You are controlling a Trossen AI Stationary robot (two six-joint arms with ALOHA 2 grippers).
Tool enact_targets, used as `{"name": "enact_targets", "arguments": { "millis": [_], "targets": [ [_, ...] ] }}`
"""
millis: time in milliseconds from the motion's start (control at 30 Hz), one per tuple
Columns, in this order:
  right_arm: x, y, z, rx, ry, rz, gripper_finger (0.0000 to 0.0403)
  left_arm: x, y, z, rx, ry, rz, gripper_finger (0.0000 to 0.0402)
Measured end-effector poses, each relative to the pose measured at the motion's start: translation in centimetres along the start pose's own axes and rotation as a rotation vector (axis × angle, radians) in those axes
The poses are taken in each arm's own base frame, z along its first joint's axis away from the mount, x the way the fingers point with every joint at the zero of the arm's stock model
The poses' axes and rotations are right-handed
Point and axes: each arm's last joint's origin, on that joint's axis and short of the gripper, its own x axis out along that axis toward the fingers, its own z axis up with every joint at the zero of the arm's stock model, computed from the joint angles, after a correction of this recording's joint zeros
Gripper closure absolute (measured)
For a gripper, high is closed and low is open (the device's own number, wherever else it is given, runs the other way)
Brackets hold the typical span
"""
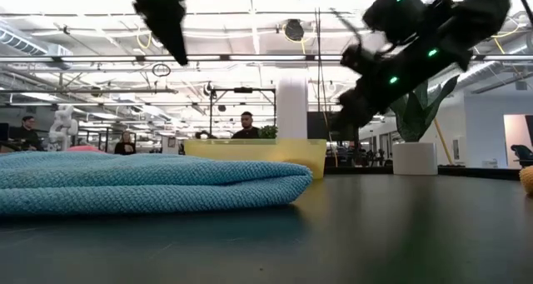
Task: Fold microfiber towels
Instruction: Fold the orange microfiber cloth
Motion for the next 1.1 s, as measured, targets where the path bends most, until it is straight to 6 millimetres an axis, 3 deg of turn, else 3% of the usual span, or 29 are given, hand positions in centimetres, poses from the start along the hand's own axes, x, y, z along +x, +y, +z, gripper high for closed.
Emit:
{"name": "enact_targets", "arguments": {
  "millis": [200,367,500,700,967,1100],
  "targets": [
    [-3.7,1.3,0.5,-0.058,-0.11,0.179,0.038,-0.9,-5.4,-4.7,0.034,-0.036,0.008,0.0387],
    [-6.3,2.6,-0.3,-0.092,-0.152,0.433,0.038,0.5,-8.1,-8.6,0.026,-0.071,-0.016,0.0377],
    [-8.4,4.1,-1.0,-0.131,-0.125,0.572,0.038,2.3,-9.5,-10.4,0.0,-0.139,-0.087,0.0376],
    [-11.6,5.3,-0.2,-0.122,0.089,0.682,0.038,5.2,-10.4,-11.3,0.0,-0.323,-0.186,0.0376],
    [-13.9,3.5,2.0,-0.036,0.522,0.635,0.0379,7.4,-9.3,-10.0,-0.024,-0.567,-0.17,0.0376],
    [-14.5,3.6,1.6,0.119,0.749,0.698,0.0364,8.4,-8.3,-9.5,-0.044,-0.615,-0.161,0.0376]
  ]
}}
